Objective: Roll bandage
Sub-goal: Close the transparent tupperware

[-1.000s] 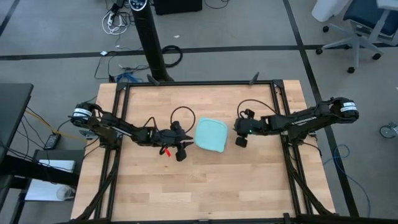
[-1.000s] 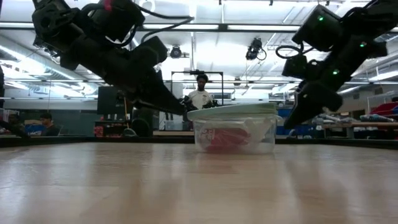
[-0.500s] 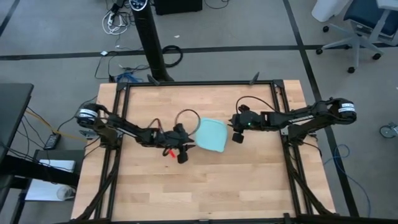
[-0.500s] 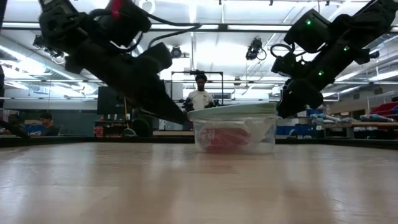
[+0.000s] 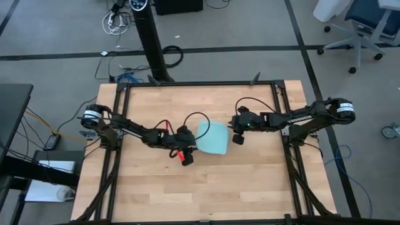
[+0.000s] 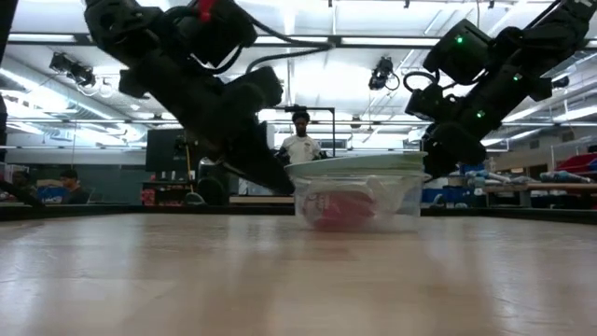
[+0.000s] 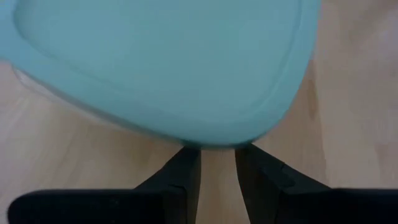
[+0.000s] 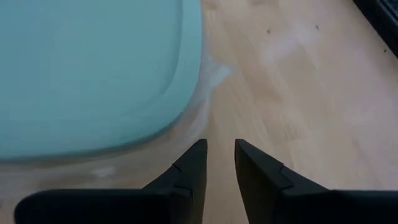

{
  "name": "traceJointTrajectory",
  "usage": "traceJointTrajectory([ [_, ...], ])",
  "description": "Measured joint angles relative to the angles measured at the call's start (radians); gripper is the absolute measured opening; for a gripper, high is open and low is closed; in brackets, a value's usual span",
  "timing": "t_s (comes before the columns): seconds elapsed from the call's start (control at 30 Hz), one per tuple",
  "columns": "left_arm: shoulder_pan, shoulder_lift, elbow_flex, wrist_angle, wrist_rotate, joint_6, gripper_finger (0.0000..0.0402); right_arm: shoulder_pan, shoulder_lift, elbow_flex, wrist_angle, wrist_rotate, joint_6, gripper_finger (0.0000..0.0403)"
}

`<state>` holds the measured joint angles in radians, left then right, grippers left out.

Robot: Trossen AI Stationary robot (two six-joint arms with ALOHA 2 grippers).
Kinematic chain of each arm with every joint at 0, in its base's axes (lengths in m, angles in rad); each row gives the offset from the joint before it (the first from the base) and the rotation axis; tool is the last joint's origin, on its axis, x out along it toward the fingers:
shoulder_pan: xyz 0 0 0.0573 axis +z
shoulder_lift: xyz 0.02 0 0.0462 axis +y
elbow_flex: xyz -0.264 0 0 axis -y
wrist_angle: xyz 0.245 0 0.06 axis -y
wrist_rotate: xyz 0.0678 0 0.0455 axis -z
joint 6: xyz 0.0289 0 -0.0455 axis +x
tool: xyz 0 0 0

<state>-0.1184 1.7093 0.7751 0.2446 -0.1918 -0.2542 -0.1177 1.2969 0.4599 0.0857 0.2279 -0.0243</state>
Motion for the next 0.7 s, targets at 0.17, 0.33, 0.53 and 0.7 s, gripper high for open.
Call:
traceJointTrajectory([
  [0.17,-0.002,-0.003,0.047,-0.093,0.027,-0.013,0.0104,0.001,0.004,0.000,-0.006,-0.005,0.008,0.0084],
  [0.33,-0.006,-0.004,0.112,-0.206,0.032,-0.012,0.0104,0.001,0.019,0.000,-0.018,0.002,0.030,0.0086],
  [0.53,-0.019,-0.005,0.171,-0.338,0.057,-0.006,0.0104,0.000,0.020,0.000,-0.006,0.018,0.032,0.0086],
  [0.7,-0.055,-0.005,0.205,-0.382,0.016,0.060,0.0104,0.000,0.022,0.000,-0.004,0.019,0.046,0.0086],
])
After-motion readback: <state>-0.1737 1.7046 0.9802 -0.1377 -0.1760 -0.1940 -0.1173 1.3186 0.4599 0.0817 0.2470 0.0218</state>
